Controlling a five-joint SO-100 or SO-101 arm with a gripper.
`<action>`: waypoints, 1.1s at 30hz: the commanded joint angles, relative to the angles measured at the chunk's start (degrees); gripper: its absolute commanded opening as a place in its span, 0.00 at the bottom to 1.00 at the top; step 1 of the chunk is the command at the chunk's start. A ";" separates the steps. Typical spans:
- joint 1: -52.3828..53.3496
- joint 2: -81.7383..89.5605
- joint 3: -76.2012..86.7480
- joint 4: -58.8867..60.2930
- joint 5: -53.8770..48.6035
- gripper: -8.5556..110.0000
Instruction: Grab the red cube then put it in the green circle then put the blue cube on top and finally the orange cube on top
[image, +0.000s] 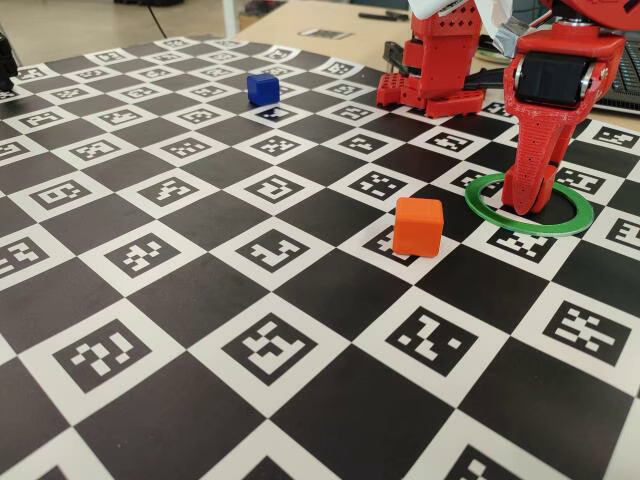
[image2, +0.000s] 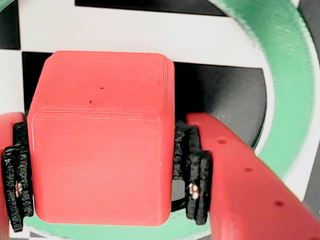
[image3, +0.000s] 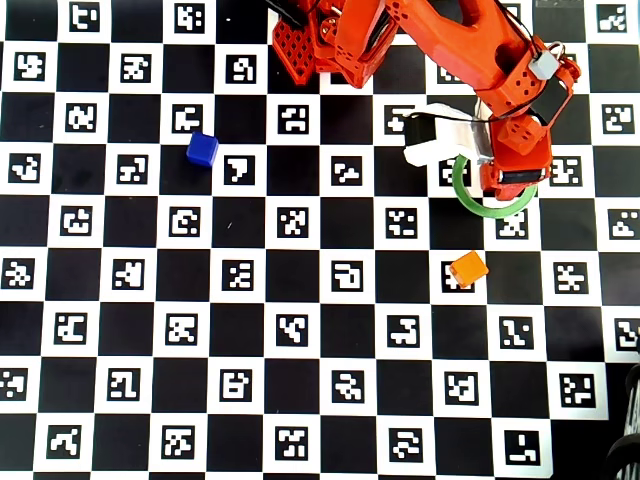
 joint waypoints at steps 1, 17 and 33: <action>0.00 0.00 0.00 -0.26 -0.26 0.10; -0.88 0.44 0.09 1.32 -1.41 0.30; -1.58 8.35 -9.14 17.31 -0.09 0.40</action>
